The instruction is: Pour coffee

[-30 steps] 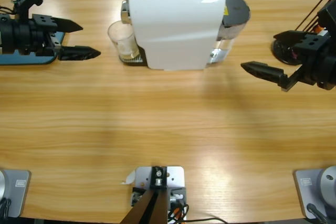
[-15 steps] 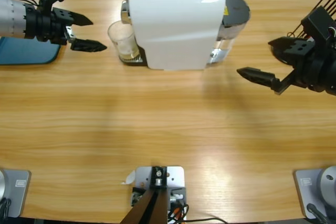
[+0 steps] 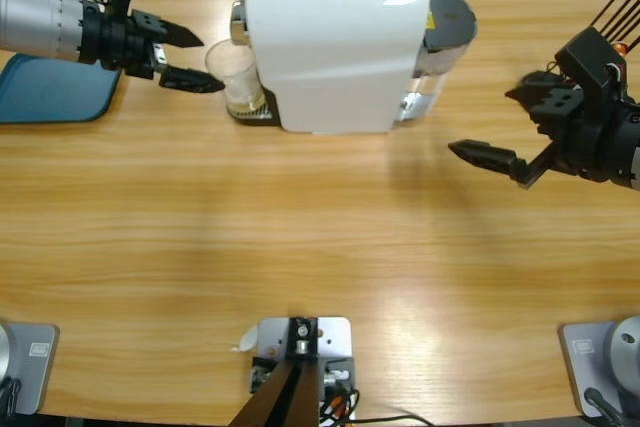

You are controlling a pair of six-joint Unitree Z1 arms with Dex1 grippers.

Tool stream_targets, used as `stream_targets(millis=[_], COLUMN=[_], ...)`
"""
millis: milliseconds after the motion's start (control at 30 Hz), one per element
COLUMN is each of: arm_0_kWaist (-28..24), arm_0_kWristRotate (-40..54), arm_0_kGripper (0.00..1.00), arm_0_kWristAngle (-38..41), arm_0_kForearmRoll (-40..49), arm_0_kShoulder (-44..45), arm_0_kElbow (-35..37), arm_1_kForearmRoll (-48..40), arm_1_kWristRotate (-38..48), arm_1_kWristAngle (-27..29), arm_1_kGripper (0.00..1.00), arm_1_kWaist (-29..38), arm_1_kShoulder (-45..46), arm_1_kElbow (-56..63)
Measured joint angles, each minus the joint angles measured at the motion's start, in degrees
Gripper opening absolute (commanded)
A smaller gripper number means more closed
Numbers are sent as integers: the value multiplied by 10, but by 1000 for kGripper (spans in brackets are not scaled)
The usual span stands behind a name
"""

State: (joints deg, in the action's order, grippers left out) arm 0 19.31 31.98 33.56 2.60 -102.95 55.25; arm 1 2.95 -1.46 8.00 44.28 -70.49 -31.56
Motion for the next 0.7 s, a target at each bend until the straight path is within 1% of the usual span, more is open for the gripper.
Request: stream_targets(millis=[267, 533, 700], arm_0_kWaist=[2, 19, 22], arm_0_kWristRotate=[0, 0, 0], arm_0_kGripper=[1000, 1000, 994], arm_0_kWristAngle=[0, 0, 0], arm_0_kForearmRoll=[0, 0, 0], arm_0_kShoulder=[-27, -48, -57], arm_0_kElbow=[24, 32, 55], arm_1_kForearmRoll=[1, 3, 3], arm_1_kWristRotate=[0, 0, 0], arm_1_kWristAngle=[0, 0, 0], arm_1_kGripper=[1000, 1000, 1000], arm_1_kWaist=[0, 0, 0], arm_1_kShoulder=[-6, -8, -9], arm_1_kElbow=[0, -5, -14])
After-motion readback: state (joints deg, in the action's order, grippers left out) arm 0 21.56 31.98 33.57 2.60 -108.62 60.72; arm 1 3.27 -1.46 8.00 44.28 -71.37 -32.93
